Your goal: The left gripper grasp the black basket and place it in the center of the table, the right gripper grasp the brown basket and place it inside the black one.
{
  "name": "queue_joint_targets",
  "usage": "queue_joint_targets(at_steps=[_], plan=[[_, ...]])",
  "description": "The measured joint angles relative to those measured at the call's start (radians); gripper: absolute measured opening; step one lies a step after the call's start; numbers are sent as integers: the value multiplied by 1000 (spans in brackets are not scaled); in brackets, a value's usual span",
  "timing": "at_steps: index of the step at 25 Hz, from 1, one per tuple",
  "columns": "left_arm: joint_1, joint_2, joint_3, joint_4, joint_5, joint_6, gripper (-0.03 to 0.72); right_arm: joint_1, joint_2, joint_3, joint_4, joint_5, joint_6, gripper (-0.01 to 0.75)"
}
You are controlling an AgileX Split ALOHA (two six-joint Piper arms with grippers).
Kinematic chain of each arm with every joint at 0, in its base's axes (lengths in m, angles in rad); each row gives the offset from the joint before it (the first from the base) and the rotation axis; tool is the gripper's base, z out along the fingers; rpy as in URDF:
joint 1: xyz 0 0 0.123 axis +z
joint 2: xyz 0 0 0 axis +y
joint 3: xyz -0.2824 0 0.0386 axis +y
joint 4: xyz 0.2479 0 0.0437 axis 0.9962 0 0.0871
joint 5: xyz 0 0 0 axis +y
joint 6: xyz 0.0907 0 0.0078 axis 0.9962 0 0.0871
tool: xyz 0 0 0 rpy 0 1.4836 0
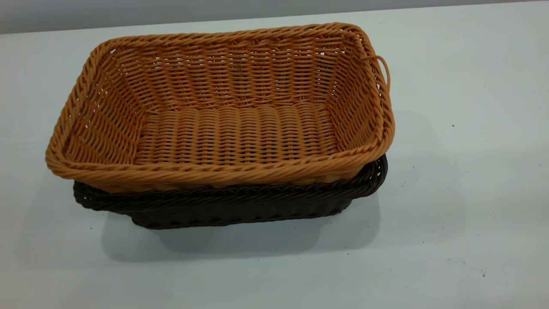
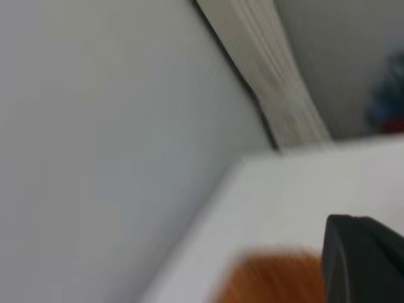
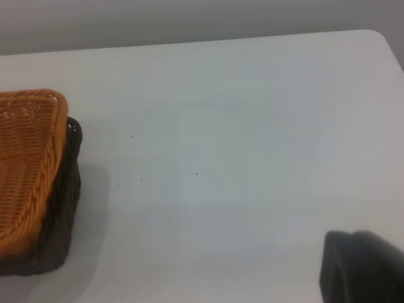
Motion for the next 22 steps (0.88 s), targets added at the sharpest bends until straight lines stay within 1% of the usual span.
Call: queue_joint_targets(at_steps=[2,6,10,12,15,19,22], plan=[[0,-38,0,104,106,-175,-1,0,0,0,0,0,0,5],[0,-104,1,286,298,-469,-1,0,0,0,0,0,-1,5],[0,-155,30,425,421,-709,-1,0,0,0,0,0,-1,5],[0,-175,70,464,439,-799,-1,0,0,0,0,0,-1,5],[0,-207,132,473,438,-870,-1,0,0,0,0,0,-1,5],[0,-223,172,468,428,-879,-1,0,0,0,1,0,-1,5],[0,-230,179,467,444,-879,-1,0,0,0,1,0,-1,5]])
